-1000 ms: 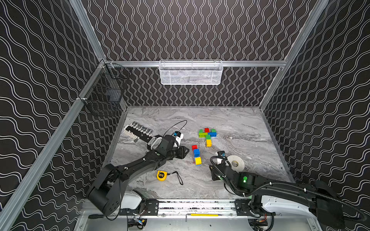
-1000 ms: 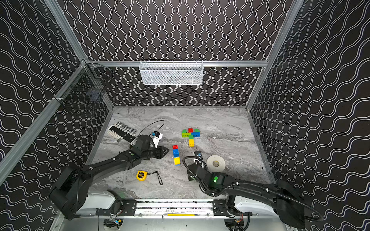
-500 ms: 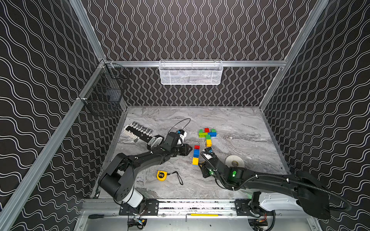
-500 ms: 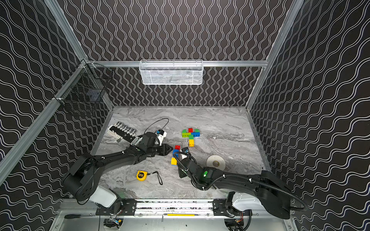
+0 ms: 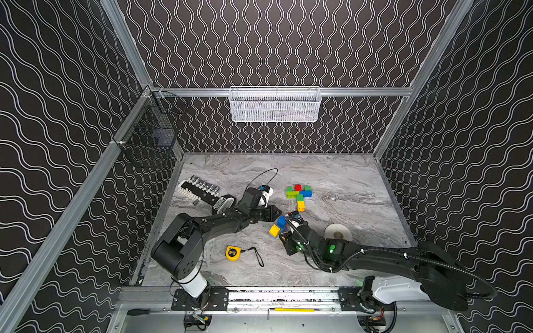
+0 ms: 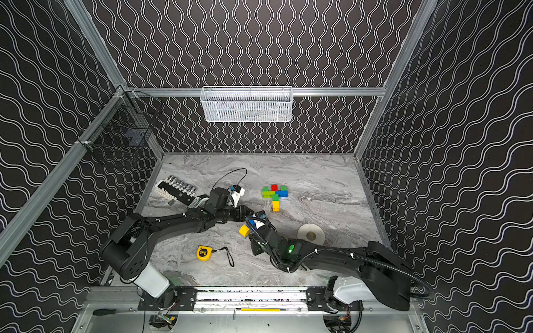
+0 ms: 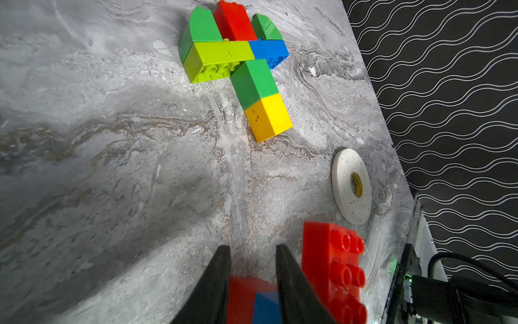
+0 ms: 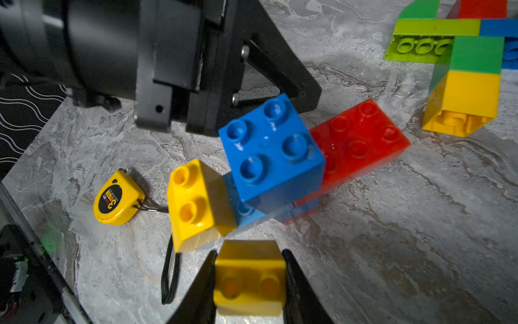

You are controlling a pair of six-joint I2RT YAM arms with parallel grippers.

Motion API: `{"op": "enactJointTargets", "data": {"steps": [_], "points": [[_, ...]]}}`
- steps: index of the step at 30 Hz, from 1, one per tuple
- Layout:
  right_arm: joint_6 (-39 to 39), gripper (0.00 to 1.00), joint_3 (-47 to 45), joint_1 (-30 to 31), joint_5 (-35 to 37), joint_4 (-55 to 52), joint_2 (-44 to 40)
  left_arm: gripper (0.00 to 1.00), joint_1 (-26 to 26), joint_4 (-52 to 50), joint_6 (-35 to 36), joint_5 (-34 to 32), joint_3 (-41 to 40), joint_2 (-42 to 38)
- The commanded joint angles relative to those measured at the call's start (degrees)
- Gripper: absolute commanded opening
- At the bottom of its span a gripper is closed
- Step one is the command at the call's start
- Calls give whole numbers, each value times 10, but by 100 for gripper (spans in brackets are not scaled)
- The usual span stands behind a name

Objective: Assemble a fork with lego
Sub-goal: Adjust the lego brick at the center of the board.

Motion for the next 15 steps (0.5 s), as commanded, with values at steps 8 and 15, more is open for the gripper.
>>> {"op": "enactJointTargets", "data": {"steps": [8, 15], "points": [[55, 0, -50, -38, 139, -67, -118, 57, 23, -167, 0, -225, -47, -186], [43, 0, -18, -189, 111, -83, -129, 84, -9, -275, 21, -253, -132, -453]]}}
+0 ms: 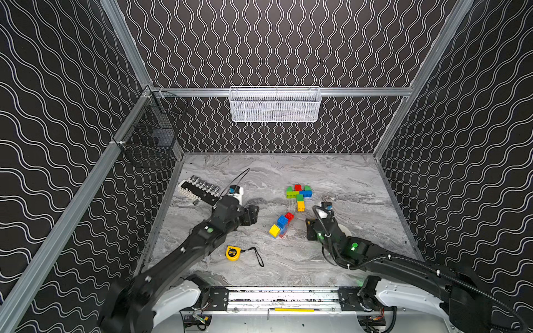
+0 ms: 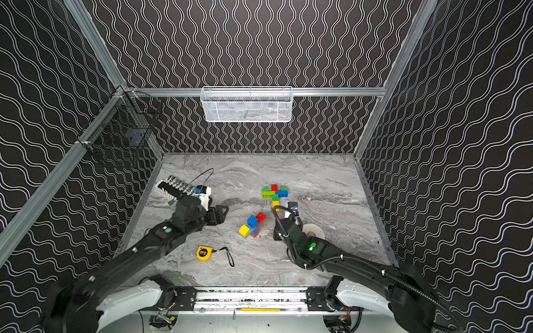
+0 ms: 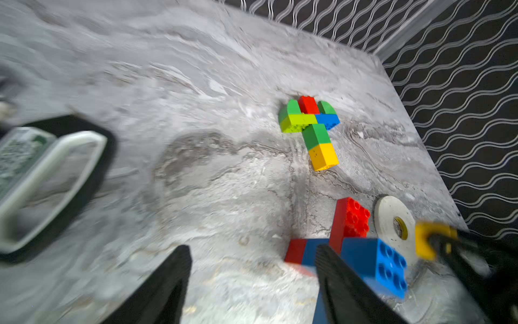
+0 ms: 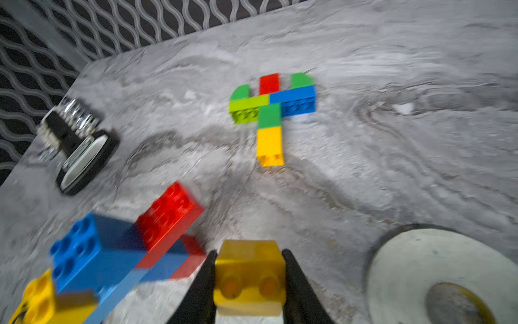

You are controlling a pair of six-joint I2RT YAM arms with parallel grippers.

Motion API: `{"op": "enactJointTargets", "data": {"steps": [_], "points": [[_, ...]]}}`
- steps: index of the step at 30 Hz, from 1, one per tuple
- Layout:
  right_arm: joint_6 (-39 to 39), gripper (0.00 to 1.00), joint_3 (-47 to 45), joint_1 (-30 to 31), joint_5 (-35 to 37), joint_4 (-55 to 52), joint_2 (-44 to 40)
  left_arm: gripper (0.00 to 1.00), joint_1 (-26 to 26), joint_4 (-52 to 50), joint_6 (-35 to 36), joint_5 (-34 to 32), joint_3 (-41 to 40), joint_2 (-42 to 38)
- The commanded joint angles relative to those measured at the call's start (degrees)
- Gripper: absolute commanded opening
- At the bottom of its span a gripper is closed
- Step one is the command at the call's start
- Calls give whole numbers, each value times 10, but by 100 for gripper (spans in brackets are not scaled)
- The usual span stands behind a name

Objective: Assemble a fork with lego
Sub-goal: Adjust the lego brick at the center of the board.

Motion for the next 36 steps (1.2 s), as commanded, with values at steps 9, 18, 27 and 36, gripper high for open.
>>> {"op": "enactJointTargets", "data": {"steps": [9, 18, 27, 36], "points": [[-41, 0, 58, -134, -126, 30, 43, 99, -203, -80, 25, -26, -98, -173], [-17, 0, 29, -136, -136, 22, 17, 99, -224, 92, 51, 3, -99, 7], [0, 0, 7, -136, -134, -1, -11, 99, -224, 125, 71, -58, -62, 120], [-1, 0, 4, -136, -130, -10, -20, 91, -224, 79, 53, -121, -44, 151]]}}
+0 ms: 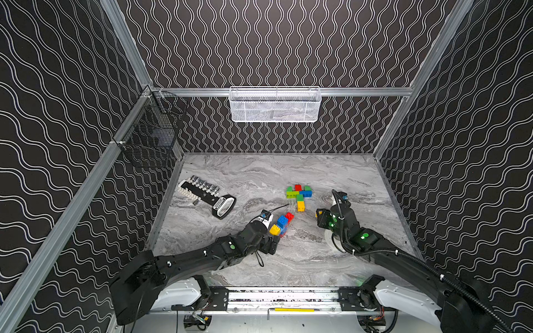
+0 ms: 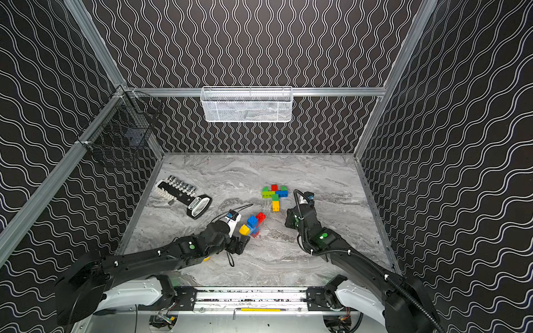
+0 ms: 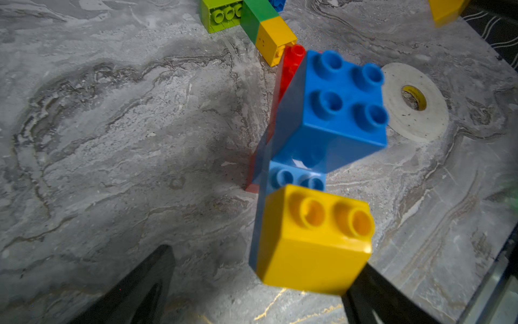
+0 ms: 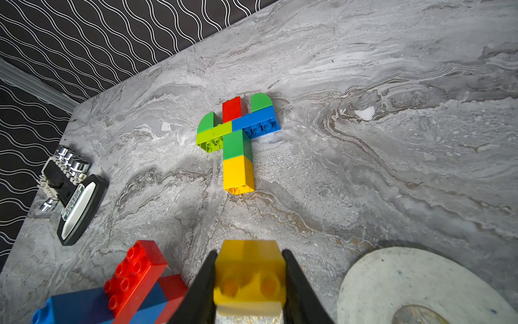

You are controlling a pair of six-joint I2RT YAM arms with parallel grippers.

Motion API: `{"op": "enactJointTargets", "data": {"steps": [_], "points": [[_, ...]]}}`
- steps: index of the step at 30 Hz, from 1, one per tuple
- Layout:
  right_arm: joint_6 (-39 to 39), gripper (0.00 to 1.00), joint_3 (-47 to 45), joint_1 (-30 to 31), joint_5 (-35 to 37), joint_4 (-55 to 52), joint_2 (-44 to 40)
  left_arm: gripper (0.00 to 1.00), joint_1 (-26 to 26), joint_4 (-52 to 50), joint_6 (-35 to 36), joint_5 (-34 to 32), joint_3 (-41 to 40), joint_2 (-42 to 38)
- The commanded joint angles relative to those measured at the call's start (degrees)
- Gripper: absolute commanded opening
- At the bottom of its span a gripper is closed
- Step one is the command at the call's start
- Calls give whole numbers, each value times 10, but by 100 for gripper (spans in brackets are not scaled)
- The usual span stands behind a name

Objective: Assemble a fork with lego
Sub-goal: Adjust the lego brick at the center of the board.

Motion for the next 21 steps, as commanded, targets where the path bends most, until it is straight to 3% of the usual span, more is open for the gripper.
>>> {"op": "enactJointTargets", "data": {"steps": [1, 7, 21], "points": [[3, 0, 2, 0, 4, -9, -3, 90, 2, -20, -8, -35, 5, 2], [-4, 0, 7, 0, 6, -15, -7, 85, 50, -41, -19, -29, 12, 5], [-28, 0, 4, 0, -15, -20, -28, 84, 153, -7, -1, 66, 30, 26]]}}
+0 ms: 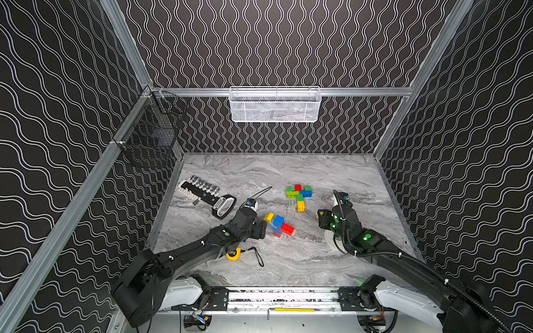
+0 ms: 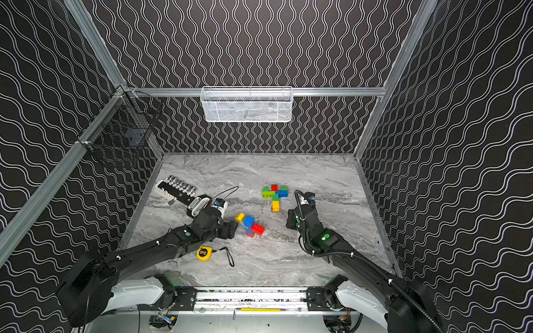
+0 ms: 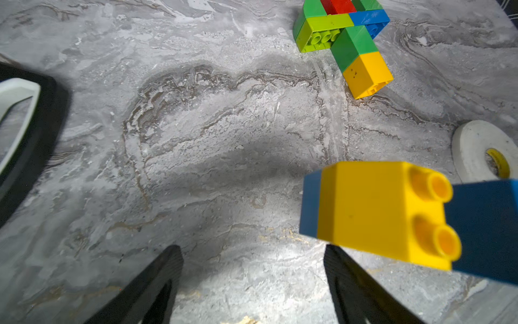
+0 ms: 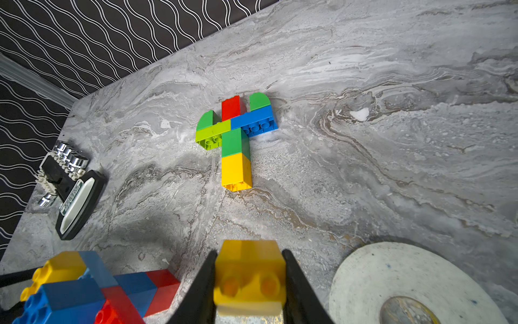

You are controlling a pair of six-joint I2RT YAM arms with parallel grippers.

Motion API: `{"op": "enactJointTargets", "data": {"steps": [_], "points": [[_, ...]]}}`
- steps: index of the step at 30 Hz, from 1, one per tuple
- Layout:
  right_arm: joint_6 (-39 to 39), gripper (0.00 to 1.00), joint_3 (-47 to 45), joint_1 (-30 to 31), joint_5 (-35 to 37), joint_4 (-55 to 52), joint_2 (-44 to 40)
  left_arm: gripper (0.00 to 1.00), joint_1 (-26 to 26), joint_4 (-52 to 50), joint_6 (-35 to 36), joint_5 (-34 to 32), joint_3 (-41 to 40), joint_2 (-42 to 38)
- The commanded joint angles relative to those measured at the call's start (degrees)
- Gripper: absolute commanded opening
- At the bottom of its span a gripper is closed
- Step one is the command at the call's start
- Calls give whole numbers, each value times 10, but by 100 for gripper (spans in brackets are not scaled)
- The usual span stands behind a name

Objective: Assemble a fork with lego
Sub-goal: Adjust the lego brick at the center of the board, then assemble the lego brick with the lego brick.

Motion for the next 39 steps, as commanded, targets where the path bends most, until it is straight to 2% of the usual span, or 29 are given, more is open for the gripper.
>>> {"op": "enactJointTargets", "data": {"steps": [1, 15, 18, 22, 24, 27, 31, 35, 39], "points": [[-18, 0, 1, 0, -23, 9, -8, 84, 13, 23, 9, 33, 6, 7], [-178, 0, -8, 0, -169, 58, -34, 83, 73, 58, -8, 108, 13, 38], [-220, 0, 17, 0, -207, 29, -18, 83, 89, 49, -16, 111, -3, 11], [-240, 0, 53, 7, -227, -16, 3, 81, 99, 16, -9, 121, -11, -68], [-244, 0, 62, 21, -215, -25, 6, 79, 100, 34, 9, 163, -18, -109], [-255, 0, 99, 66, -159, -77, 28, 70, 100, 52, 25, 249, -8, -135], [-266, 0, 139, 135, -86, -138, 65, 59, 100, 110, 4, 356, 10, -97], [-251, 0, 145, 167, -47, -154, 74, 42, 100, 135, -3, 404, 24, -68], [-228, 0, 125, 167, -26, -139, 48, 39, 99, 181, -24, 454, 27, -26]]}}
